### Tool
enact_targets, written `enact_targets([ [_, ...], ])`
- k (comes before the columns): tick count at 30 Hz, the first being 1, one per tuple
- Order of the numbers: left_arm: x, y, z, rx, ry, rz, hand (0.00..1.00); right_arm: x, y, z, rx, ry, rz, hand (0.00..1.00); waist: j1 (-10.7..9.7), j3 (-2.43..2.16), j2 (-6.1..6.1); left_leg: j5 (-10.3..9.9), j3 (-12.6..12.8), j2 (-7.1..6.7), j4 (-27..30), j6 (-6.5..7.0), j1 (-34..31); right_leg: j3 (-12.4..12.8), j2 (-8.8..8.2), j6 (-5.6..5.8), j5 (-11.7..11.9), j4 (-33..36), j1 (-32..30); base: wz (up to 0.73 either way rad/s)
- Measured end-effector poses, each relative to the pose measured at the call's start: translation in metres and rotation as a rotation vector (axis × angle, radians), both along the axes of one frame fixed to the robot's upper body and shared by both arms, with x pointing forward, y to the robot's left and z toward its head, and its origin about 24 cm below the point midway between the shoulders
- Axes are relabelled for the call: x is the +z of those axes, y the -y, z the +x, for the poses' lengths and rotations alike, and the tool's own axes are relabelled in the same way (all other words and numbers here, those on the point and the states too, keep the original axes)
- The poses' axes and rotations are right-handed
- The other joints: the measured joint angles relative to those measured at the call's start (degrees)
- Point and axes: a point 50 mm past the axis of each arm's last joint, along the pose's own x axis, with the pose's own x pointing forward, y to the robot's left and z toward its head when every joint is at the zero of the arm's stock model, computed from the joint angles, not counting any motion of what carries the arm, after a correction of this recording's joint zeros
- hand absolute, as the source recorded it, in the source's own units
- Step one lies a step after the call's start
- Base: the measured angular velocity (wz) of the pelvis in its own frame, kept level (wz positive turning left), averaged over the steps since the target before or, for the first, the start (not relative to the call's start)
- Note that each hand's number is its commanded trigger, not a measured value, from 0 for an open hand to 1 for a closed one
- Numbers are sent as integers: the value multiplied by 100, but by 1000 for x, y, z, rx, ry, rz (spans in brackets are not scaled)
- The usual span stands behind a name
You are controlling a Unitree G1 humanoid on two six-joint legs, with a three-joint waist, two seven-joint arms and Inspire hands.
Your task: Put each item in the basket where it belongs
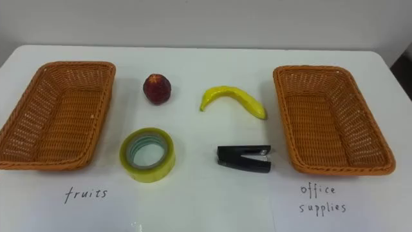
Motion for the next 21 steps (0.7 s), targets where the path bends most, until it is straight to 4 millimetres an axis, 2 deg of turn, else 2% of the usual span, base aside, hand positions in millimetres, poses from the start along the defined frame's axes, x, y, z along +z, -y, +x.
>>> enact_targets([
  [10, 0, 0, 0, 5, 2, -2, 0, 0, -1, 0, -13, -6, 9, 0, 29, -7, -32, 0, 2, -2, 0, 0, -3, -4, -2, 1, -1, -7, -3, 0],
  [14, 0, -1, 0, 8, 7, -12, 0, 0, -1, 0, -2, -7, 7, 0, 13, 4, -52, 0, 3, -3, 1, 0, -5, -1, -3, 1, -1, -9, -7, 0],
  [21, 0, -1, -2, 24, 0, -14, 0, -1, 0, -2, -30, -21, -12, 0, -9, -6, -9, 0, 3, 3, 1, 0, 28, -6, 3, -1, 1, 9, 18, 0],
])
